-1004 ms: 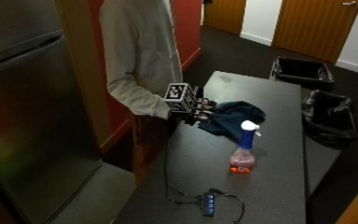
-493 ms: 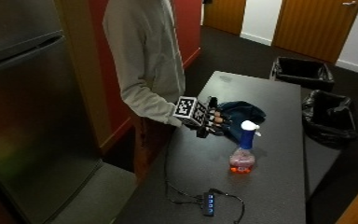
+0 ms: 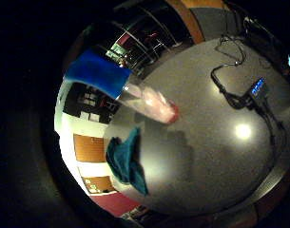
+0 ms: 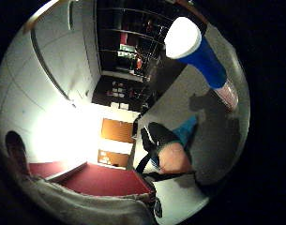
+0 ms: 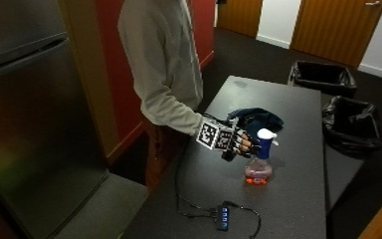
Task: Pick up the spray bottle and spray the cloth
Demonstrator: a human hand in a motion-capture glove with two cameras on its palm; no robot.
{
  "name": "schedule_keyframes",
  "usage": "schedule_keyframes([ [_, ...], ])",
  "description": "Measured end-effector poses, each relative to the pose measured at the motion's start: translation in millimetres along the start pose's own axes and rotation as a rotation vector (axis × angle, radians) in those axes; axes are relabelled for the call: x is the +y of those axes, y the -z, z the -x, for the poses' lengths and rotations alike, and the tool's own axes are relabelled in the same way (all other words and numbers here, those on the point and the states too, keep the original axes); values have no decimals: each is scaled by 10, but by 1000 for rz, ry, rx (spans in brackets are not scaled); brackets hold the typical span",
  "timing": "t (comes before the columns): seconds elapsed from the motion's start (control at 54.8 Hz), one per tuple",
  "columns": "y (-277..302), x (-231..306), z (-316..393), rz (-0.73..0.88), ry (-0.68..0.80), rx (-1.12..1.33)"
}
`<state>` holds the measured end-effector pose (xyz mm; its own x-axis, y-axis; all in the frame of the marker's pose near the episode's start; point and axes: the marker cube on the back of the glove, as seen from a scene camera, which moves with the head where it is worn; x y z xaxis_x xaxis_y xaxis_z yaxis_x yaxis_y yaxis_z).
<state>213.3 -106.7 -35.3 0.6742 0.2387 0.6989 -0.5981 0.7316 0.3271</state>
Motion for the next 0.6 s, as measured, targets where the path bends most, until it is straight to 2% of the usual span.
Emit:
schedule_keyframes([
  [0.602,-619,-581,-106,-36,-157,-206],
])
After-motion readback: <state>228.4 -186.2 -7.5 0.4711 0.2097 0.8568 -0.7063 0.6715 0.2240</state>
